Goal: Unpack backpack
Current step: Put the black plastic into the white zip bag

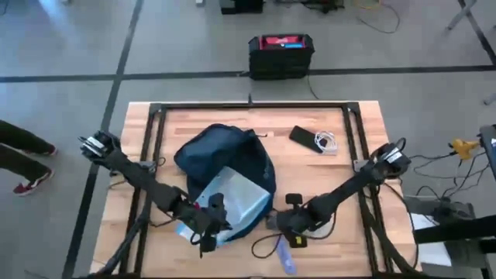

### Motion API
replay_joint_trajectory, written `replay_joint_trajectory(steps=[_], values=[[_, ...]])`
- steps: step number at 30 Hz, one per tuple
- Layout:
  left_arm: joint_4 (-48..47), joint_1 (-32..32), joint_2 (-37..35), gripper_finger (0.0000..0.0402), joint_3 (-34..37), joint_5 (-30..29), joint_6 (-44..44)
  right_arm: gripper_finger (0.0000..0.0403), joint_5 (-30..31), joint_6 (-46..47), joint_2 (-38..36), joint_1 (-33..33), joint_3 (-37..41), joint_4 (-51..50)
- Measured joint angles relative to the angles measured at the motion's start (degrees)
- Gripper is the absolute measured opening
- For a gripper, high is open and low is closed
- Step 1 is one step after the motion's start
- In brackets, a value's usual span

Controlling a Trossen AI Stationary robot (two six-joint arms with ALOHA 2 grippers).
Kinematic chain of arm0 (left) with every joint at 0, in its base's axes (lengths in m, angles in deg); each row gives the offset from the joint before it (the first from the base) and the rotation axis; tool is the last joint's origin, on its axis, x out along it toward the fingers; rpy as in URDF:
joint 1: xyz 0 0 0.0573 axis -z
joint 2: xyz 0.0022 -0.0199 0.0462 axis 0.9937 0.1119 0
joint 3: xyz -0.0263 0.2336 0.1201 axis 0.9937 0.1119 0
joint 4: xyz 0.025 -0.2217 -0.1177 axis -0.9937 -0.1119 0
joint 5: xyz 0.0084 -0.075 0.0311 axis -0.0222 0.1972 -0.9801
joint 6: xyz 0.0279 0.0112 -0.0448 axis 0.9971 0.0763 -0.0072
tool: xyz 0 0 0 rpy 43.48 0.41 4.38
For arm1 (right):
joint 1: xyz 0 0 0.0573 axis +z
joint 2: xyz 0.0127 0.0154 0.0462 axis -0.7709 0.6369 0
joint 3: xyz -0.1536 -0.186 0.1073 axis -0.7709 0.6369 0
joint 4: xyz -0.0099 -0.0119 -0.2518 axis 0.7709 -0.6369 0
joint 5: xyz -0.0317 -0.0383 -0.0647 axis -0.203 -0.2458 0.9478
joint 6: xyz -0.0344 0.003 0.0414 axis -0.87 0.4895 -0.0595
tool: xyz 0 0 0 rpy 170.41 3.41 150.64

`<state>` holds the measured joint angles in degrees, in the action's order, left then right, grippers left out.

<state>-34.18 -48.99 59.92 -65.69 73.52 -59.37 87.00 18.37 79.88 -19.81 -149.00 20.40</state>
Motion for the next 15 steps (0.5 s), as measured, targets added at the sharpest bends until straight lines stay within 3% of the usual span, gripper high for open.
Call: replay_joint_trajectory(steps=[7, 15], values=[[-0.50, 0.54, 0.00, 0.0000, 0.00, 0.61, -0.15, 0.0004, 1.22, -2.25, -0.02, 0.76, -6.31, -2.88], [0.38, 1.39, 0.00, 0.0000, 0.00, 3.43, -0.69, 0.0002, 7.30, -4.08, -0.14, 0.71, -10.05, -3.32]])
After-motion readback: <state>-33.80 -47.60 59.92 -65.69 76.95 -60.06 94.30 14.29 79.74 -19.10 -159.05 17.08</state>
